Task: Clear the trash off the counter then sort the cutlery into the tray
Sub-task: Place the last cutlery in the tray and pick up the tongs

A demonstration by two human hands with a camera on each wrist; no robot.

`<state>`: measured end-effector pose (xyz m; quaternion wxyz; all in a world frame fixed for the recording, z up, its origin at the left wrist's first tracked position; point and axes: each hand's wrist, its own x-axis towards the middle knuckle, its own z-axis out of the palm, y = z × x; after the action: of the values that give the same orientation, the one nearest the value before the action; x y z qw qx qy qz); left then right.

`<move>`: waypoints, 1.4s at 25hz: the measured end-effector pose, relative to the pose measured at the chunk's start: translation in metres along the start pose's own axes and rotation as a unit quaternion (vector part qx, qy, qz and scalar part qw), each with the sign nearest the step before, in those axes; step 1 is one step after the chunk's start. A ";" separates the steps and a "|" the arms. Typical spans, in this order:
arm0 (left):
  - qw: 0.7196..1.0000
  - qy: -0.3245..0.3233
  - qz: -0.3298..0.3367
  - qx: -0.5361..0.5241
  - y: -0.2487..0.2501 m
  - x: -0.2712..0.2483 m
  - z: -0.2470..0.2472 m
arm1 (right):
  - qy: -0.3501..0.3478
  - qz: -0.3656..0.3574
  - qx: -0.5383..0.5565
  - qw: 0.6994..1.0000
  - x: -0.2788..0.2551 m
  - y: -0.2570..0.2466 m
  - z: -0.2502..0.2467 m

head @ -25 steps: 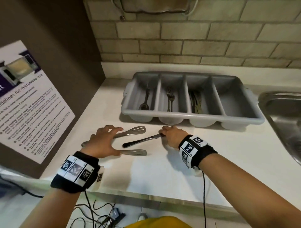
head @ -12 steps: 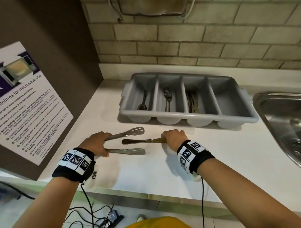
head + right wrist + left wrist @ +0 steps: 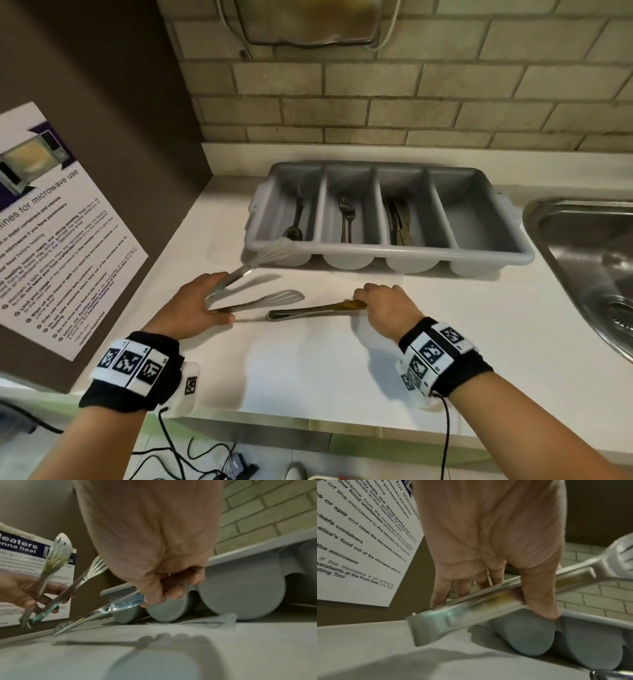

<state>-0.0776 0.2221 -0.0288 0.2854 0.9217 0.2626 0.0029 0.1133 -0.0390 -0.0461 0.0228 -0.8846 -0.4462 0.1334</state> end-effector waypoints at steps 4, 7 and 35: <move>0.989 0.098 0.035 -0.107 0.026 -0.002 -0.006 | 0.063 0.005 0.068 0.996 -0.018 0.011 -0.018; 0.969 0.184 0.042 -0.162 0.040 0.007 -0.011 | 0.123 0.039 0.183 0.975 -0.028 0.007 -0.034; 0.974 0.022 0.154 -0.164 0.109 0.074 -0.009 | 0.296 0.286 0.339 0.846 0.010 0.057 -0.072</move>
<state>0.0371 0.1863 0.0258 0.4230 0.8915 0.1191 0.1098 0.1826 -0.0595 0.0115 0.4136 -0.9075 -0.0725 0.0086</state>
